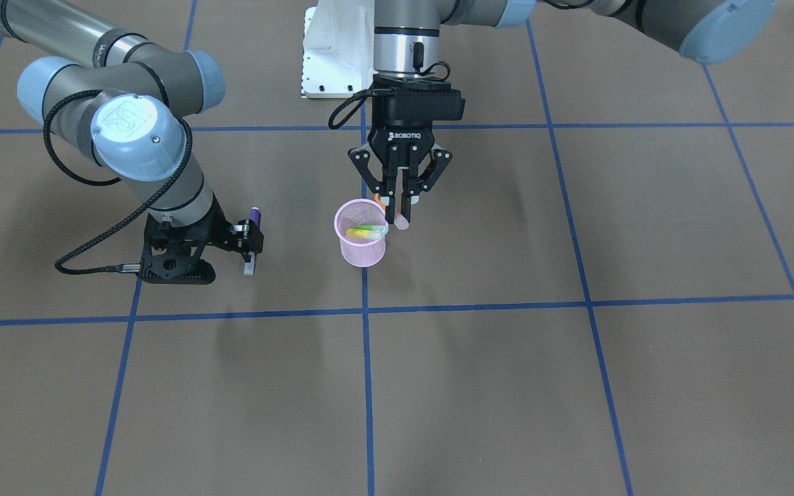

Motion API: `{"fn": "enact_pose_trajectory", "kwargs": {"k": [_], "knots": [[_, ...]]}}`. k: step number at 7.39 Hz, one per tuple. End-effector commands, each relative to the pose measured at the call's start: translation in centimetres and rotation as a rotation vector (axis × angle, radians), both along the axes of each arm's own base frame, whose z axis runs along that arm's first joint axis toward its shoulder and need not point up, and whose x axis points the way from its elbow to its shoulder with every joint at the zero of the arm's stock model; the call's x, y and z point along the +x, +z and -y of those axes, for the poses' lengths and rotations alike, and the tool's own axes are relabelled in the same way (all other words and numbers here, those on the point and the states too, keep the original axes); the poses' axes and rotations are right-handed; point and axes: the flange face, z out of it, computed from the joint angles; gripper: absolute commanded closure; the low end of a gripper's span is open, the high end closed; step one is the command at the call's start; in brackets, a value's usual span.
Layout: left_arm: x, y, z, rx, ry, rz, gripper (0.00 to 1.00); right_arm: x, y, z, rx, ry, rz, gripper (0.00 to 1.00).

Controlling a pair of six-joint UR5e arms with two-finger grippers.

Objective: Collect pens into pen holder
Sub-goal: 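Move the orange marker over the cup with left gripper while right lowers to purple marker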

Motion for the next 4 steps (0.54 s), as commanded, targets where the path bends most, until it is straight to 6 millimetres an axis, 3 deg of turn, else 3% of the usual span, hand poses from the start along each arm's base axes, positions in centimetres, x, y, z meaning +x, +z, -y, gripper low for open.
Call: {"fn": "enact_pose_trajectory", "kwargs": {"k": [1,2,4], "knots": [[3.4,-1.8,0.5,-0.006,-0.011,0.010,1.00,-0.7,2.2,-0.4,0.022,-0.011,0.037,0.00],[4.9,-1.6,1.4,-0.016,-0.017,0.036,1.00,-0.8,2.4,-0.3,0.020,-0.009,0.039,0.00],[5.7,-0.9,2.2,-0.003,-0.033,0.041,1.00,-1.8,2.7,-0.9,0.009,-0.019,0.035,0.00]]}}
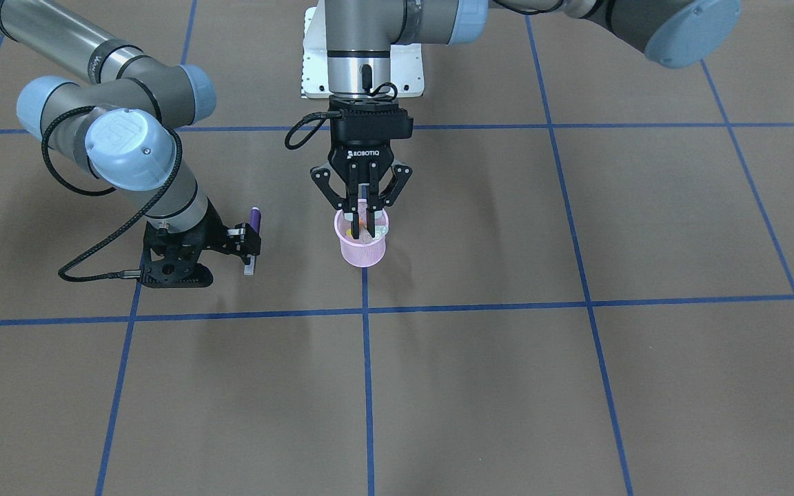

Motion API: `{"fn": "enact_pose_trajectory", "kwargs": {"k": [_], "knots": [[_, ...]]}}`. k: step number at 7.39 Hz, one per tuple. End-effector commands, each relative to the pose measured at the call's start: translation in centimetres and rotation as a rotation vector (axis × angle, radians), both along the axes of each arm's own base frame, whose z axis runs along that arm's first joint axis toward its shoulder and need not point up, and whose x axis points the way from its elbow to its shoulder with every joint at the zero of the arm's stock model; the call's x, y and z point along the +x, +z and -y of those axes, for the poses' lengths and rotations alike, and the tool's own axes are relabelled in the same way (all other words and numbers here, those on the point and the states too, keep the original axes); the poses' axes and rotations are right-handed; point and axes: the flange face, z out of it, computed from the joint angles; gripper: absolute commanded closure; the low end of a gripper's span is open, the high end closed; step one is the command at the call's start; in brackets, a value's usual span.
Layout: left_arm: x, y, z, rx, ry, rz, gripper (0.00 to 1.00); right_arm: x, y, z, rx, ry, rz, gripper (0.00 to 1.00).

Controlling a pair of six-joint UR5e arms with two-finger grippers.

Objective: Collect pens into pen holder
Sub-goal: 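Move the orange marker over the cup with left gripper while right lowers to purple marker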

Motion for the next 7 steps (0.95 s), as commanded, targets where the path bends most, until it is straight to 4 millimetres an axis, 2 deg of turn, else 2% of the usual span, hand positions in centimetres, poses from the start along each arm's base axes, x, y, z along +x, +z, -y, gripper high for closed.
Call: {"fn": "enact_pose_trajectory", "kwargs": {"k": [1,3,6,7], "knots": [[0.9,0.5,0.7,0.006,-0.008,0.003,1.00,-2.0,0.7,-1.0,-0.017,-0.018,-0.009,0.00],[1.2,1.0,0.8,0.001,-0.007,0.011,1.00,-3.5,0.8,-2.3,-0.031,-0.028,-0.011,0.00],[2.6,2.4,1.0,-0.016,-0.002,0.044,1.00,-3.7,1.1,-2.3,-0.035,-0.031,-0.016,0.00],[3.0,2.6,0.5,-0.016,0.006,0.047,1.00,-3.7,1.0,-2.3,-0.034,-0.031,-0.015,0.00]]}}
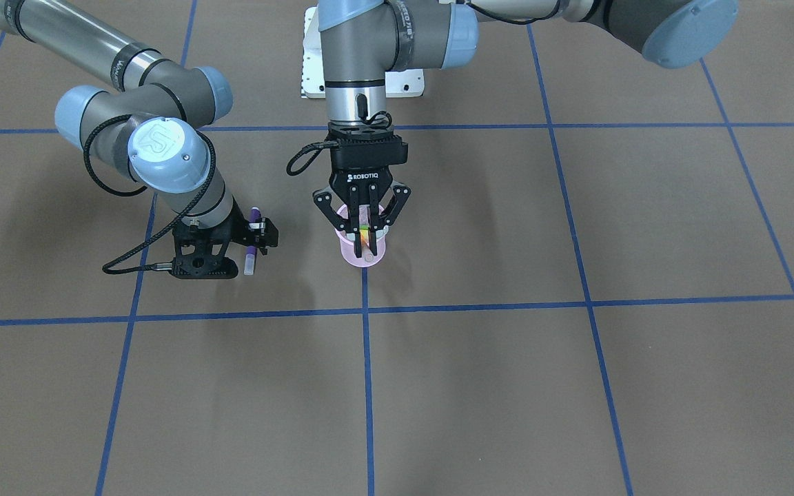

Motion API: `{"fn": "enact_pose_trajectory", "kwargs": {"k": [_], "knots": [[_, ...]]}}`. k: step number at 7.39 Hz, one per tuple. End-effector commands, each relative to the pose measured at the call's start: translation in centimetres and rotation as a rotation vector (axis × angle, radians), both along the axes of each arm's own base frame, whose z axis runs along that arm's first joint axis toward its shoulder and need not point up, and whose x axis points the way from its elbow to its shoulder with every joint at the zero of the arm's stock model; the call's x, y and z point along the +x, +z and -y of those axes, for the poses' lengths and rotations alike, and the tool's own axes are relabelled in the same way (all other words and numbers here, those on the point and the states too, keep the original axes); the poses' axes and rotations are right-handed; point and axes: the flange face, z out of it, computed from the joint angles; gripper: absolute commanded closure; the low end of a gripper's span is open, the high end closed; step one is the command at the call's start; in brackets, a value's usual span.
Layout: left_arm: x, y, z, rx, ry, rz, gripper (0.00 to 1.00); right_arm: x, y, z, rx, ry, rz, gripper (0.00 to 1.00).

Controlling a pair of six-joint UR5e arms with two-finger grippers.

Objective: Collect pens into pen holder
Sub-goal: 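Move the orange marker over the cup with left gripper while right lowers to purple marker, then drop the orange marker into the pink cup and raise the left gripper away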

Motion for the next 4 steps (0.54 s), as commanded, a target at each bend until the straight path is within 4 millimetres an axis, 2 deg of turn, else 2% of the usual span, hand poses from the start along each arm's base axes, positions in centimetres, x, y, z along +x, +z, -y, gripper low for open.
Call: {"fn": "enact_pose_trajectory", "kwargs": {"k": [1,4], "knots": [[1.2,0.7,-1.0,-0.004,0.015,0.012,1.00,0.0,0.1,0.0,0.000,-0.001,-0.001,0.00],[2.8,0.9,-3.0,0.004,0.036,0.020,1.00,-0.3,0.6,0.2,-0.008,-0.001,-0.010,0.00]]}}
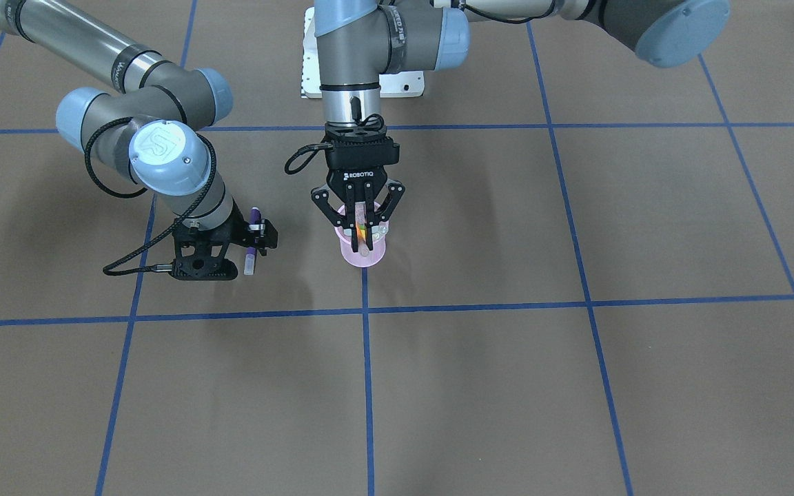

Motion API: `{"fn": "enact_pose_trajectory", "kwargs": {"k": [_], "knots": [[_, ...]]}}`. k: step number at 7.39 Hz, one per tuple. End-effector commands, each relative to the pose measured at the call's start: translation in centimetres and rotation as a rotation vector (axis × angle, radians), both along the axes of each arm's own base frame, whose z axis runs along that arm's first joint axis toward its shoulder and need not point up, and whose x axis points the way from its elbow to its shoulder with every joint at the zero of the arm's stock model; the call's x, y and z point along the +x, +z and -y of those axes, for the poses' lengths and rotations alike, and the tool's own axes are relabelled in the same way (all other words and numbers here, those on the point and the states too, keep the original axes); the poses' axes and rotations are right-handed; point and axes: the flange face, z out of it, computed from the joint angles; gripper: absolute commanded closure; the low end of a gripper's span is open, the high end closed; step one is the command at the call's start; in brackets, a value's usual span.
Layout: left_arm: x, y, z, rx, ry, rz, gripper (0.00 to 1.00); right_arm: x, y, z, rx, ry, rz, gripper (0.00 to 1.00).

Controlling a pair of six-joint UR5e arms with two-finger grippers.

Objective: Collect pens into pen holder
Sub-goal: 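Drop the orange marker into the pink cup and raise the left gripper away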

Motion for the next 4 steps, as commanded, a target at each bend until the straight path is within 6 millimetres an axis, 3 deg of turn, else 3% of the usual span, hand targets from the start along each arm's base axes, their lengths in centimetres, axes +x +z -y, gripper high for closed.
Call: {"fn": "enact_pose_trajectory", "kwargs": {"k": [1,3,4], "knots": [[1.0,0.7,-1.0,0.001,0.004,0.011,0.82,-0.1,0.3,0.1,-0.001,-0.002,-0.003,0.00],[0.7,0.7,-0.9,0.008,0.009,0.019,0.00,-0.9,0.9,0.4,0.014,-0.002,0.017,0.00],[-0.2,-0.1,-0.6,0.025,0.014,0.018,0.00,-0.9,1.1,0.4,0.012,-0.002,0.015,0.00]]}}
